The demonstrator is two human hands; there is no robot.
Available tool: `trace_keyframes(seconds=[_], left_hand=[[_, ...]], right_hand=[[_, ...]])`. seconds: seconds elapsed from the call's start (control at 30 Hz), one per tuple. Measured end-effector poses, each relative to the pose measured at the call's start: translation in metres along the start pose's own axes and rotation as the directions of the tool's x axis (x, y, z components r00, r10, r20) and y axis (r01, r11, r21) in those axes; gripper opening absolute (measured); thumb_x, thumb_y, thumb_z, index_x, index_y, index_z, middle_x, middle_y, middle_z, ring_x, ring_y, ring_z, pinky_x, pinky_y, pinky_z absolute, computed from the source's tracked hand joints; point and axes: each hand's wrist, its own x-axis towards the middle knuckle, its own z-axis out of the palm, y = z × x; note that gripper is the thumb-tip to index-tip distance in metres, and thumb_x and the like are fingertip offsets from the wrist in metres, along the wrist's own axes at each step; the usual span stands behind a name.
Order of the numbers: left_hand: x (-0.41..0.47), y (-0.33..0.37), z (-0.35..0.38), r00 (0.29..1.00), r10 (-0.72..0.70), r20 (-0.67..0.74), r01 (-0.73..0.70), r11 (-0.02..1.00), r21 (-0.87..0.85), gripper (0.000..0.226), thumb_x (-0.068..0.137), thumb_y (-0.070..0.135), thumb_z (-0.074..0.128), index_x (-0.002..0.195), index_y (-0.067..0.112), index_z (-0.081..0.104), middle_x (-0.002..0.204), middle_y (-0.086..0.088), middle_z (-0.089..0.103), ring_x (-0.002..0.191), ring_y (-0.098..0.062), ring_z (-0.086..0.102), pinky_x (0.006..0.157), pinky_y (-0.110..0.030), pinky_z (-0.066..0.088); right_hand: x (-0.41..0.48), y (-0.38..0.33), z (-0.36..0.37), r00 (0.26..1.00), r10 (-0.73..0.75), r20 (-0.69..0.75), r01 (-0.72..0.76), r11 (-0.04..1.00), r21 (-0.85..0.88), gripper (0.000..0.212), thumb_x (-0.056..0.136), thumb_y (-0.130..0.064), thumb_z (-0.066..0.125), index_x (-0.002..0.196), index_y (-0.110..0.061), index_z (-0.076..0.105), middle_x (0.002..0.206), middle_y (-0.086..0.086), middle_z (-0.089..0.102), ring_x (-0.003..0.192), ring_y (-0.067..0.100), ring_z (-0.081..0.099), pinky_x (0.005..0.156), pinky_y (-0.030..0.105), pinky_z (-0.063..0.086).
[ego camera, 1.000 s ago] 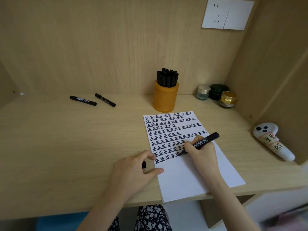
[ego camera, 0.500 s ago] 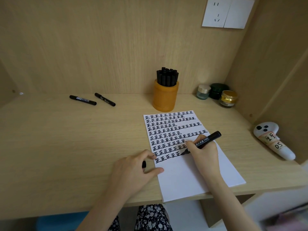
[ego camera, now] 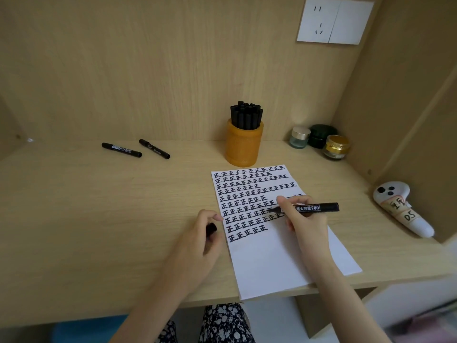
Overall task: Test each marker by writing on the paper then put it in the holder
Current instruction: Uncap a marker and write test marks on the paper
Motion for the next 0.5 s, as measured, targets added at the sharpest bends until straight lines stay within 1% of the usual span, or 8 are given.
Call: trace_keyframes(seconds=[0.03,0.07,0.13,0.17,0.23,0.33,0.4,0.5], left_hand=[[0.0,0.0,0.0,1.0,-0.024,0.012,0.025,0.998,-0.059,0.017,0.095,0.04,0.037,0.112,0.043,0.035,0.1,0.019,0.055,0.082,0.001,0.051,0.069,-0.014,0.038],[0.0,0.0,-0.001,0.998,-0.044,0.033,0.047,0.994,-0.103,0.016,0.097,0.038,0.035,0.111,0.045,0.034,0.104,0.023,0.053,0.087,0.005,0.052,0.073,-0.011,0.038],[0.0,0.002,-0.003,0.995,-0.07,0.067,0.081,0.981,-0.178,0.016,0.096,0.036,0.037,0.109,0.046,0.034,0.104,0.025,0.055,0.095,0.013,0.053,0.078,-0.005,0.037],[0.0,0.003,-0.004,0.995,-0.079,0.066,0.092,0.973,-0.21,0.017,0.094,0.038,0.042,0.108,0.045,0.036,0.105,0.024,0.058,0.099,0.015,0.052,0.083,-0.005,0.037],[0.002,0.005,-0.007,0.994,-0.098,0.041,0.106,0.955,-0.279,0.026,0.084,0.044,0.052,0.107,0.04,0.042,0.108,0.02,0.064,0.105,0.011,0.055,0.092,-0.013,0.04],[0.003,0.01,-0.012,0.992,-0.126,0.022,0.124,0.905,-0.407,0.034,0.072,0.041,0.064,0.1,0.026,0.052,0.1,0.016,0.071,0.099,0.005,0.062,0.09,-0.024,0.048],[0.003,0.013,-0.015,0.993,-0.116,0.01,0.109,0.891,-0.441,0.028,0.074,0.029,0.07,0.097,0.019,0.055,0.097,0.016,0.072,0.095,0.002,0.065,0.088,-0.021,0.05],[0.002,0.013,-0.017,0.994,-0.103,-0.018,0.08,0.857,-0.509,0.025,0.072,0.018,0.073,0.093,0.013,0.06,0.097,0.014,0.072,0.093,-0.001,0.067,0.087,-0.017,0.051]], right_hand=[[0.0,-0.002,-0.001,1.0,0.01,0.017,-0.01,1.0,0.017,0.022,0.075,-0.033,0.078,0.078,-0.019,0.061,0.061,0.0,0.053,0.055,0.012,0.045,0.053,0.023,0.036],[-0.001,-0.004,-0.001,0.999,0.024,0.04,-0.026,0.999,0.039,0.025,0.072,-0.035,0.078,0.081,-0.018,0.061,0.062,0.001,0.054,0.054,0.011,0.046,0.051,0.022,0.036],[-0.001,-0.009,-0.001,0.994,0.053,0.101,-0.065,0.99,0.123,0.026,0.072,-0.035,0.074,0.083,-0.015,0.062,0.064,0.002,0.057,0.054,0.01,0.049,0.05,0.021,0.036],[-0.002,-0.011,-0.001,0.989,0.066,0.135,-0.089,0.981,0.175,0.023,0.076,-0.033,0.072,0.082,-0.013,0.062,0.064,0.004,0.057,0.054,0.012,0.05,0.049,0.021,0.035],[-0.005,-0.017,0.002,0.977,0.089,0.195,-0.136,0.962,0.239,0.019,0.086,-0.028,0.066,0.079,-0.011,0.061,0.06,0.006,0.055,0.051,0.015,0.048,0.045,0.022,0.032],[-0.011,-0.026,0.01,0.961,0.066,0.269,-0.14,0.954,0.266,0.026,0.09,-0.02,0.062,0.064,-0.018,0.056,0.053,0.005,0.051,0.046,0.016,0.044,0.041,0.021,0.028],[-0.016,-0.032,0.017,0.955,0.033,0.295,-0.108,0.964,0.242,0.037,0.087,-0.022,0.066,0.053,-0.025,0.053,0.049,0.005,0.048,0.043,0.015,0.04,0.04,0.022,0.024],[-0.022,-0.035,0.026,0.958,0.011,0.285,-0.072,0.977,0.203,0.038,0.083,-0.02,0.07,0.051,-0.025,0.05,0.046,0.003,0.037,0.04,0.013,0.03,0.04,0.02,0.021]])
